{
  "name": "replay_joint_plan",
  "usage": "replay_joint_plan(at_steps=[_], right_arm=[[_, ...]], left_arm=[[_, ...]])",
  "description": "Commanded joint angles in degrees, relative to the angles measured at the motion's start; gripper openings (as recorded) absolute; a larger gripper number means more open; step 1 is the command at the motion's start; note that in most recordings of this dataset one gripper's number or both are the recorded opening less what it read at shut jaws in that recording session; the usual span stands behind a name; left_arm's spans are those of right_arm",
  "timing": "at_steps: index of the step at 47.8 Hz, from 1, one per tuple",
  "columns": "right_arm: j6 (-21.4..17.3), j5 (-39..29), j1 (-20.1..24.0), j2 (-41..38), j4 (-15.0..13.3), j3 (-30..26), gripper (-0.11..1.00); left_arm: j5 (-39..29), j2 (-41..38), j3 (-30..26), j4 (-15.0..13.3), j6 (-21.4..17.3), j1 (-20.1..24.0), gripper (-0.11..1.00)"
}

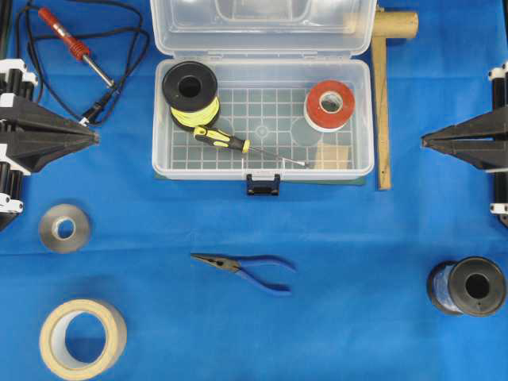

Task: Pick the screwdriver from the toolbox among several items.
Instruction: 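Move the right gripper over the toolbox toward the yellow-black screwdriver, then lower the right gripper and close it on the screwdriver handle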

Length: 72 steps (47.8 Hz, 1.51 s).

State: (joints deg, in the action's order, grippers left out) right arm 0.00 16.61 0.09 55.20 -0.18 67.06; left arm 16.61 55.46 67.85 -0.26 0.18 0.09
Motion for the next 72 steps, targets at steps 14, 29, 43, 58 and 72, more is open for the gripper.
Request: replay_joint_plan(at_steps=[14,29,43,58,72], right_arm=[[-7.3,-15.7,-2.2,-12.2,5.1,-14.4,0.00],[-14.9,-33.9,-8.5,-32.2,5.4,-32.3,0.00],[-15.1,-44.6,-11.3,-49.9,5.3,-46.2,0.31],[-15.3,-48.8,-12.4,-67.1,5.5,-56.4,0.73],[-15.3,-53.0,-12.3,-76.9,6.4,-63.8,0.74]], left_arm=[[0.6,-0.6,-1.0,-1.6,-0.4,-0.4,0.00],[0.7,-0.8,-1.0,-1.7,0.1,-0.4,0.00],[0.7,-1.0,-0.9,-1.8,0.1,-0.4,0.00],[0.8,-1.0,-0.8,-1.8,0.0,-0.4,0.00],[0.9,-1.0,-0.7,-1.8,0.0,-0.4,0.00]])
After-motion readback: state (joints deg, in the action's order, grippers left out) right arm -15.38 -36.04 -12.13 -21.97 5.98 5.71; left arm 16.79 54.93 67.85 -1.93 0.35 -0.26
